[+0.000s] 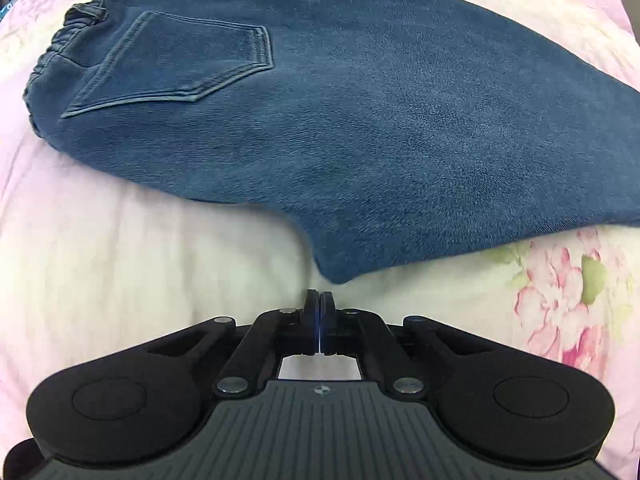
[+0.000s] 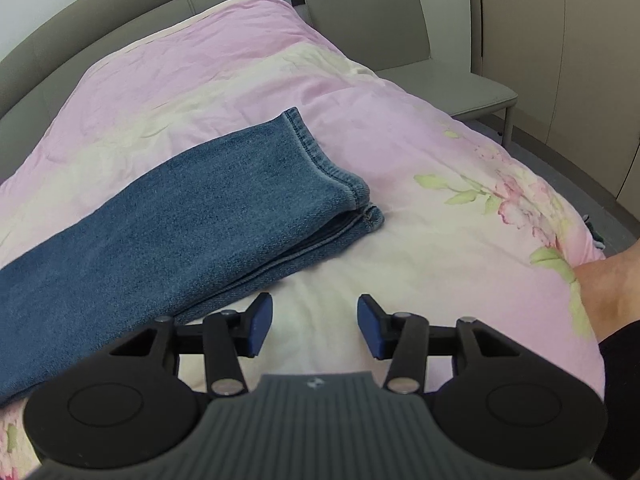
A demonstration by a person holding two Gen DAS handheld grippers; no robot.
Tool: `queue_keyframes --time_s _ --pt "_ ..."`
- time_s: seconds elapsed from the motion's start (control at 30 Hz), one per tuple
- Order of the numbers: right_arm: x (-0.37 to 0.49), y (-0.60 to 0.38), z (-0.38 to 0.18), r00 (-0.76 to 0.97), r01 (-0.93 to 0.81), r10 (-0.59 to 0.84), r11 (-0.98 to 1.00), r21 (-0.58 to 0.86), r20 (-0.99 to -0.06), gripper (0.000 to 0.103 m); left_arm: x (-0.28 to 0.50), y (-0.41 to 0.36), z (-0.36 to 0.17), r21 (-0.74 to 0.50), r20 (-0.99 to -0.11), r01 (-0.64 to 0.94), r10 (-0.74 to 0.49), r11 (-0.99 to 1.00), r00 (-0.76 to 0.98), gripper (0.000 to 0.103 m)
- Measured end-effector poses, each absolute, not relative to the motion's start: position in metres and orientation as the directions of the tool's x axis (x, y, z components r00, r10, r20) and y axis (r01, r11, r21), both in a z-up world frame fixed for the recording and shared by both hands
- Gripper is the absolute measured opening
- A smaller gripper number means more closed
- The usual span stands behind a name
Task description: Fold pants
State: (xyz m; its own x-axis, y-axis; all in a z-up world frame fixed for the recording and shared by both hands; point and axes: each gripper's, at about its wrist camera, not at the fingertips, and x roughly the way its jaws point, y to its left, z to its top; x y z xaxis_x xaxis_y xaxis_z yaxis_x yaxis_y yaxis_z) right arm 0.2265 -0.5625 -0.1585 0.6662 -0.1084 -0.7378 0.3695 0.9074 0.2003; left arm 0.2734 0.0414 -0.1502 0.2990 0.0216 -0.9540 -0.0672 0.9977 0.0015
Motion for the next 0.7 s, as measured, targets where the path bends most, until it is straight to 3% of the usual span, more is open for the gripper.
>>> queue_keyframes --time_s 0.13,0.4,0.7 --pt "0.228 -0.574 -0.153 0.7 0.376 -0.067 0.881 0.287 -0.711 0.057 0.26 0.042 -0.126 -0.015 -0.94 -0.012 -0.01 1.0 0.34 0.006" --pt "0.25 -0.613 -0.158 0.71 0.466 -0.026 0.767 0.441 -0.704 0.057 0.283 -0.01 -0.09 -0.04 -0.905 0.127 -0.09 0.991 0.416 0.012" --pt "0.279 -0.653 -0.19 0.693 0.529 0.059 0.636 0.562 -0.719 0.062 0.338 -0.086 -0.092 -0.076 -0.876 0.26 -0.19 0.963 0.444 0.017"
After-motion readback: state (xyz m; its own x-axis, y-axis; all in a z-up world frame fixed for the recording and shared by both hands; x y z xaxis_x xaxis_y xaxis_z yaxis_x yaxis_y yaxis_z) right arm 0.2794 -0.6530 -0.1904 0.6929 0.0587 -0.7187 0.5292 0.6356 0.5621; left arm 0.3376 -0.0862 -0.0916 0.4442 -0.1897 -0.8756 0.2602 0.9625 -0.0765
